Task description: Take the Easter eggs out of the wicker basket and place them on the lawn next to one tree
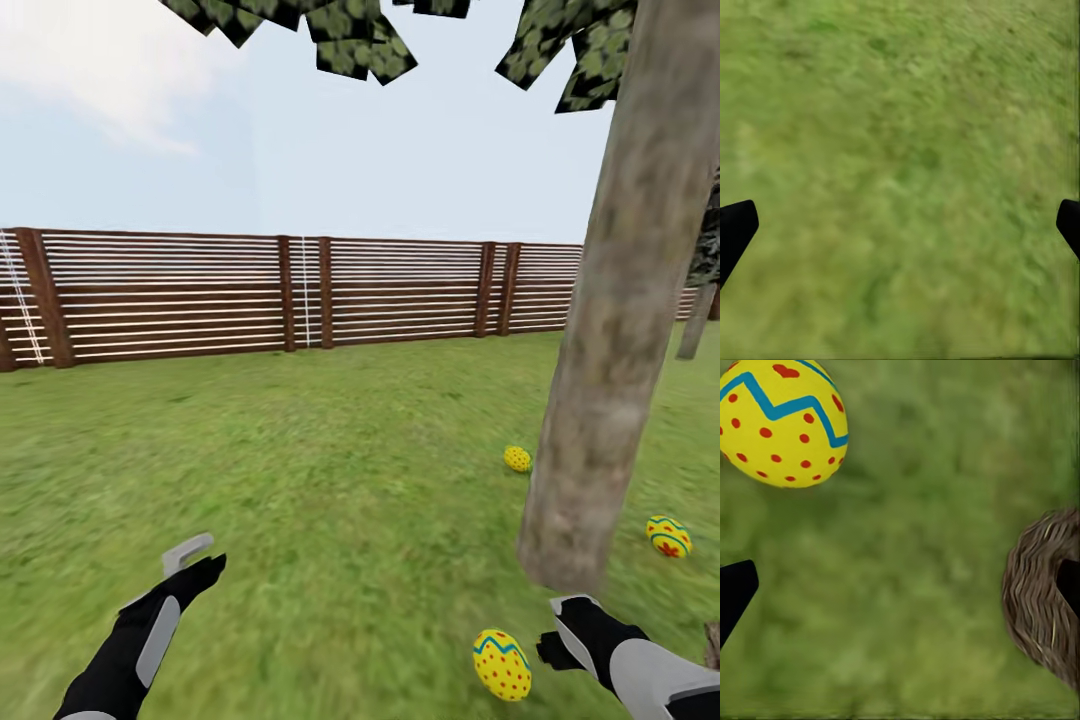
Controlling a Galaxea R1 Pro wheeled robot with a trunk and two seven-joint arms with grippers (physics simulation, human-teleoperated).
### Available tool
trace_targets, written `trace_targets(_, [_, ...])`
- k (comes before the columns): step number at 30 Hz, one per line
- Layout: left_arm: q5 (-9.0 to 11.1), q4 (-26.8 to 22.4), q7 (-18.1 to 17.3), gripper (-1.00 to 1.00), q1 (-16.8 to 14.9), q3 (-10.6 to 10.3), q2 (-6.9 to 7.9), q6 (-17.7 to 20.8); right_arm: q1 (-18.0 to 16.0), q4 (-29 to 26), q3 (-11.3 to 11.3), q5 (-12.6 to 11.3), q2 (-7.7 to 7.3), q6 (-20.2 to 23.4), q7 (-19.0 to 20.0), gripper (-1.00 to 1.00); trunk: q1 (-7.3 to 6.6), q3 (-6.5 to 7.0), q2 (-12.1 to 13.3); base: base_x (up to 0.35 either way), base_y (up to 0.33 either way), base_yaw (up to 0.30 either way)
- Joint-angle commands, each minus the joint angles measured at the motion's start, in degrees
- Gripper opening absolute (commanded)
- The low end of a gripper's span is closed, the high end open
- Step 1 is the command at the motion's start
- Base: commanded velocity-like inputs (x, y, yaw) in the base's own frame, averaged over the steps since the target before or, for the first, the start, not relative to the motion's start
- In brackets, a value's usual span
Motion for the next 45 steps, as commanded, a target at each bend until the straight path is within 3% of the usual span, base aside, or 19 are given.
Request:
trace_targets(1, [0.6, -0.1, 0.31, 1.0, 0.01, -0.07, 0.02, 0.3, -0.02, -0.11, 0.39, -0.56, -0.04, 0.32, -0.25, 1.0, -0.05, 0.19, -0.01, -0.179, 0.2, -0.273])
trace_targets(18, [0.52, -0.03, 0.45, 1.0, 0.04, -0.19, -0.12, 0.3, -0.02, -0.11, 0.39, -0.62, -0.08, 0.32, -0.25, 1.0, -0.56, 4.42, 0.35, -0.036, 0.098, -0.279])
trace_targets(27, [0.42, 0.05, 0.38, 1.0, 0.02, -0.37, -0.14, 0.3, -0.02, -0.11, 0.39, -0.56, -0.08, 0.32, -0.25, 1.0, -2.53, 6.29, 3.96, 0.019, 0.267, -0.253])
trace_targets(36, [0.31, 0.08, 0.47, 1.0, 0.04, -0.51, -0.14, 0.26, -0.02, -0.11, 0.39, -0.56, -0.04, 0.23, -0.34, 1.0, -4.51, 7.93, 7.57, 0.017, 0.045, -0.02])
trace_targets(40, [0.26, 0.08, 0.44, 1.0, 0.03, -0.5, -0.2, 0.22, -0.02, -0.11, 0.39, -0.59, -0.07, 0.25, -0.34, 1.0, -4.51, 7.93, 7.57, 0.0, 0.0, 0.0])
trace_targets(45, [0.25, 0.08, 0.47, 1.0, 0.03, -0.54, -0.23, 0.23, -0.02, -0.11, 0.39, -0.59, -0.08, 0.27, -0.34, 1.0, -5.61, 8.83, 9.58, 0.0, 0.0, 0.0])
